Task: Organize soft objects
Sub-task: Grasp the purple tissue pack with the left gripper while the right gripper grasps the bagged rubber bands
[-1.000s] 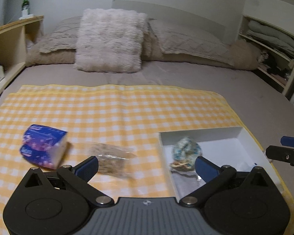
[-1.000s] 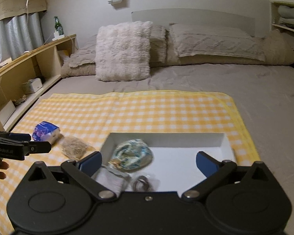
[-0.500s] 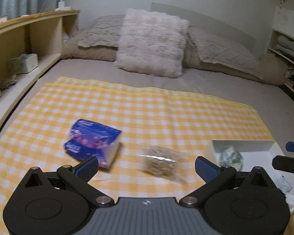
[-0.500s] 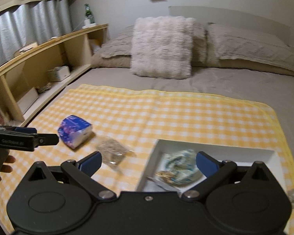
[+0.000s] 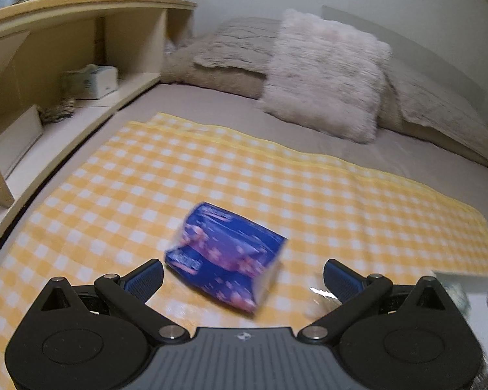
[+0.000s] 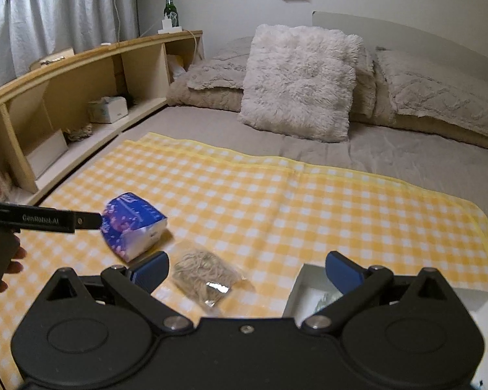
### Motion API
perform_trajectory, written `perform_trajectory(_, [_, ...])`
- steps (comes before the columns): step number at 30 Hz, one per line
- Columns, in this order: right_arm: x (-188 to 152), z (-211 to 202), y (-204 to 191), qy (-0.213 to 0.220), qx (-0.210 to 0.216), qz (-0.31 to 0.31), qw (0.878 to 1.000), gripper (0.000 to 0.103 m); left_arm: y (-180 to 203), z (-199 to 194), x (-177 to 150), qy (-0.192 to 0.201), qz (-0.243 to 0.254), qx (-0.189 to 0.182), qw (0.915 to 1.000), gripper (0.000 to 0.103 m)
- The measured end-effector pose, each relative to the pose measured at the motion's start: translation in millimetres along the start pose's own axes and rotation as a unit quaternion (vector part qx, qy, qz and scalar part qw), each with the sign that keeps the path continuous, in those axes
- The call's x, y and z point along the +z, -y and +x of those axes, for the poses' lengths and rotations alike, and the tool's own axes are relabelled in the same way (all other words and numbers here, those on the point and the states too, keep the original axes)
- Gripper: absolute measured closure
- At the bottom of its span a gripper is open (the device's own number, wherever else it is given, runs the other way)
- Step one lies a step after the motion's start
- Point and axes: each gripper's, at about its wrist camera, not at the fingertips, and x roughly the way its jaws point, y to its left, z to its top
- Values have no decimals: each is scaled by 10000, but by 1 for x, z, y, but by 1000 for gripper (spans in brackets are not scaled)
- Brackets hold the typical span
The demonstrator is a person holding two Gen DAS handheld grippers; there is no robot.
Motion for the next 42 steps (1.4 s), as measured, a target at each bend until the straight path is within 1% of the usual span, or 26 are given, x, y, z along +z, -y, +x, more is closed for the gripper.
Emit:
perform_trajectory(3, [7, 17, -1, -11, 133, 13, 9999, 0, -4, 20, 6, 67, -79, 210, 9997, 0])
perform_trajectory(5, [11, 29, -5, -51, 84, -44, 9999, 0, -5, 32, 9, 87, -140, 289, 9994, 0])
perform_trajectory(6, [13, 35, -7, -80, 69, -89, 9999, 3, -6, 38, 11, 90, -174, 319, 9993, 0])
perform_trajectory(7, [15, 43, -9, -109, 61, -145, 9998, 7, -6, 45, 13, 90, -238, 356, 9990, 0])
perform_trajectory(8, [16, 49, -10, -149, 70, -197, 9997, 15, -5, 52, 14, 92, -303, 376, 9988, 0])
perform_trajectory(9, [17, 57, -11, -217, 91, -249, 9994, 21, -5, 58, 15, 93, -360, 387, 9986, 0])
perform_trajectory(10, [18, 64, -12, -272, 96, -282, 9992, 24, -4, 64, 17, 93, -396, 416, 9983, 0])
perform_trajectory(12, [18, 79, -12, -386, 78, -368, 9985, 34, 1, 76, 21, 125, -407, 535, 9977, 0])
perform_trajectory(13, [17, 86, -11, -430, 58, -409, 9982, 36, 3, 83, 23, 163, -398, 622, 9971, 0])
perform_trajectory(15, [15, 101, -9, -526, -5, -493, 9974, 46, 8, 96, 25, 239, -378, 840, 9955, 0])
perform_trajectory(18, [9, 121, -7, -682, -30, -547, 9962, 52, 14, 114, 27, 242, -310, 1061, 9936, 0])
perform_trajectory(20, [5, 133, -8, -769, 9, -651, 9949, 53, 19, 127, 27, 165, -117, 1173, 9929, 0])
perform_trajectory(22, [1, 143, -10, -814, 23, -871, 9929, 54, 27, 140, 25, 26, 256, 1297, 9912, 0])
perform_trajectory(25, [-5, 155, -14, -846, 10, -1228, 9888, 54, 36, 150, 17, -111, 893, 1472, 9850, 0])
perform_trajectory(27, [-9, 163, -15, -1041, 52, -1348, 9854, 54, 40, 152, 14, -238, 1238, 1543, 9799, 0])
perform_trajectory(29, [-15, 165, -19, -1170, 126, -1569, 9806, 54, 42, 152, 12, -396, 1466, 1616, 9751, 0])
perform_trajectory(31, [-18, 164, -23, -1260, 268, -1742, 9762, 54, 42, 149, 10, -515, 1592, 1579, 9732, 0])
perform_trajectory(35, [-23, 158, -35, -1605, 729, -1981, 9642, 54, 39, 141, 7, -785, 1589, 1456, 9733, 0])
perform_trajectory(37, [-27, 153, -44, -1748, 872, -2184, 9561, 53, 37, 135, 5, -885, 1603, 1391, 9732, 0])
perform_trajectory(38, [-28, 150, -46, -1765, 885, -2228, 9547, 53, 36, 131, 4, -930, 1626, 1371, 9727, 0])
perform_trajectory(40, [-24, 145, -47, -1679, 823, -2142, 9587, 52, 34, 123, 2, -1003, 1689, 1319, 9716, 0])
perform_trajectory(42, [-16, 139, -43, -1515, 792, -1836, 9680, 46, 33, 115, -1, -1052, 1791, 1251, 9702, 0])
